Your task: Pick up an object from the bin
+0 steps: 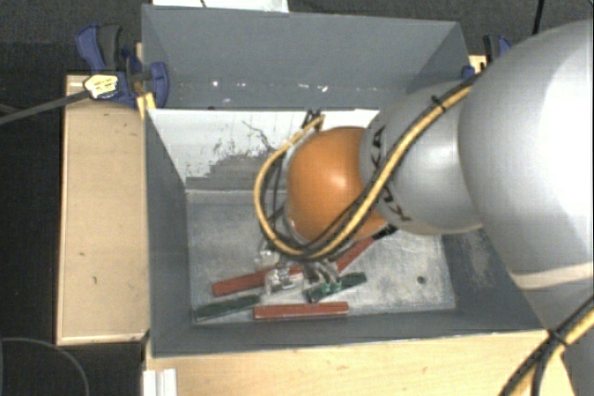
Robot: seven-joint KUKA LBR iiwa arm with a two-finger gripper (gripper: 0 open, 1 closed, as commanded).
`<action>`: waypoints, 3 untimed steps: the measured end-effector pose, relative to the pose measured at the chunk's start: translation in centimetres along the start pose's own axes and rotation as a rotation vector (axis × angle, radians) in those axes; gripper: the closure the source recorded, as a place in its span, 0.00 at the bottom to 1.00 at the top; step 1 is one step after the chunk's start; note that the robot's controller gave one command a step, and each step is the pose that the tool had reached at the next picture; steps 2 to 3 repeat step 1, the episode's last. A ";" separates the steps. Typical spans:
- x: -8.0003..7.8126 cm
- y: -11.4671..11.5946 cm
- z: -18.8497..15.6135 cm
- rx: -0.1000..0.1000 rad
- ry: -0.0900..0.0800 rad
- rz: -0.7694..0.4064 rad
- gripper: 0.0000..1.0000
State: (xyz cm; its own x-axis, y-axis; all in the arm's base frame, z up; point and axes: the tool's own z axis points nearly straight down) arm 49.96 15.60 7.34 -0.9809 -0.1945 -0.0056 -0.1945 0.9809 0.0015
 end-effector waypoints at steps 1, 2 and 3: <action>0.6 0.6 -21.1 0.001 0.007 -0.019 1.00; 0.6 0.6 -21.1 0.001 0.007 -0.019 1.00; 0.6 0.6 -21.1 0.001 0.007 -0.019 1.00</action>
Offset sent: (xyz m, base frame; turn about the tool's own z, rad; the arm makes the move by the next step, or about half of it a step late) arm 0.0000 0.0000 0.0000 0.0000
